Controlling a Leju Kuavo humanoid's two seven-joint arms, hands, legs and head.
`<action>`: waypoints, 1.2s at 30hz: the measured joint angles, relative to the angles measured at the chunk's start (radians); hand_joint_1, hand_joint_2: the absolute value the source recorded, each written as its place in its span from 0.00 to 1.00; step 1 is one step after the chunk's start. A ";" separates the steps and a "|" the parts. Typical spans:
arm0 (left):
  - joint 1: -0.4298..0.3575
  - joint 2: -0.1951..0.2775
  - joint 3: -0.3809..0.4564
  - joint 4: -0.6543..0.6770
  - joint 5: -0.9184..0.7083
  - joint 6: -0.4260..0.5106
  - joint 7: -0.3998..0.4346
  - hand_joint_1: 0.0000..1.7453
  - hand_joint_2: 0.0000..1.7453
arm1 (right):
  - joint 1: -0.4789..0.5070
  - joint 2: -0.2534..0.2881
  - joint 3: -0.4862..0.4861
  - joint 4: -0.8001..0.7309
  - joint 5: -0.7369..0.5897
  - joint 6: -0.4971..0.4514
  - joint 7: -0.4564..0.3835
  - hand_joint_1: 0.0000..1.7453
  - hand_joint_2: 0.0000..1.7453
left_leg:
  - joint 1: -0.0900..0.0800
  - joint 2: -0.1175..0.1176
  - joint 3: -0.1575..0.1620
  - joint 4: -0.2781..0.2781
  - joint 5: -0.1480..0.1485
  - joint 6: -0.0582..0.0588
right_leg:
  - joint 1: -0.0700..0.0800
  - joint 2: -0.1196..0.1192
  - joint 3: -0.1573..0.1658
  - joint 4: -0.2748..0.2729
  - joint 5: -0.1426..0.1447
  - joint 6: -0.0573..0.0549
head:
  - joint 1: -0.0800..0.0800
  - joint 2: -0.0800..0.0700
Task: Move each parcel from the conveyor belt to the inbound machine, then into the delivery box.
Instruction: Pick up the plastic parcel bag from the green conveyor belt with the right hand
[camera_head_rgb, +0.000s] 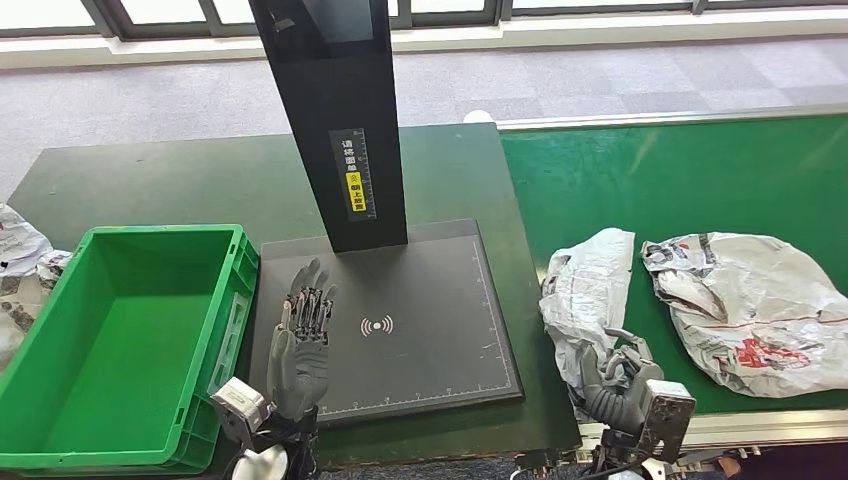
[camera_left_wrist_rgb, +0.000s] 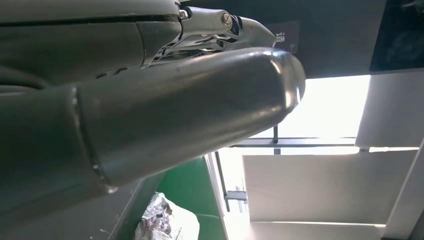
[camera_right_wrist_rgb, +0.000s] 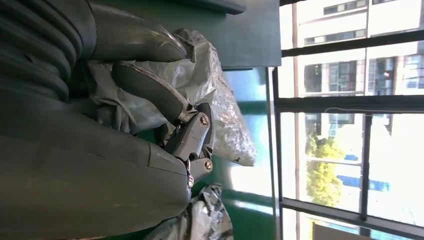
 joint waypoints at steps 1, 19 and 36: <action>-0.002 0.000 0.000 0.006 0.000 -0.004 -0.004 0.00 0.00 | 0.011 0.001 0.009 -0.032 -0.003 -0.002 -0.001 1.00 1.00 | 0.000 0.000 0.000 0.000 0.000 0.000 | 0.000 0.000 0.000 0.000 0.000 0.000 | 0.000 0.000; -0.073 0.001 -0.006 0.089 0.022 -0.033 -0.014 0.00 0.00 | -0.046 -0.016 0.428 -0.285 -0.003 0.072 -0.002 1.00 1.00 | 0.000 0.000 -0.001 0.000 0.003 0.002 | 0.000 -0.001 0.000 0.000 0.001 0.001 | 0.000 0.000; -0.131 0.001 -0.037 0.165 0.043 -0.032 -0.019 0.00 0.00 | -0.355 0.027 0.569 0.183 -0.141 0.271 0.002 1.00 1.00 | 0.000 -0.005 -0.003 0.001 0.006 0.002 | 0.000 -0.004 0.000 0.000 0.003 0.002 | 0.000 0.000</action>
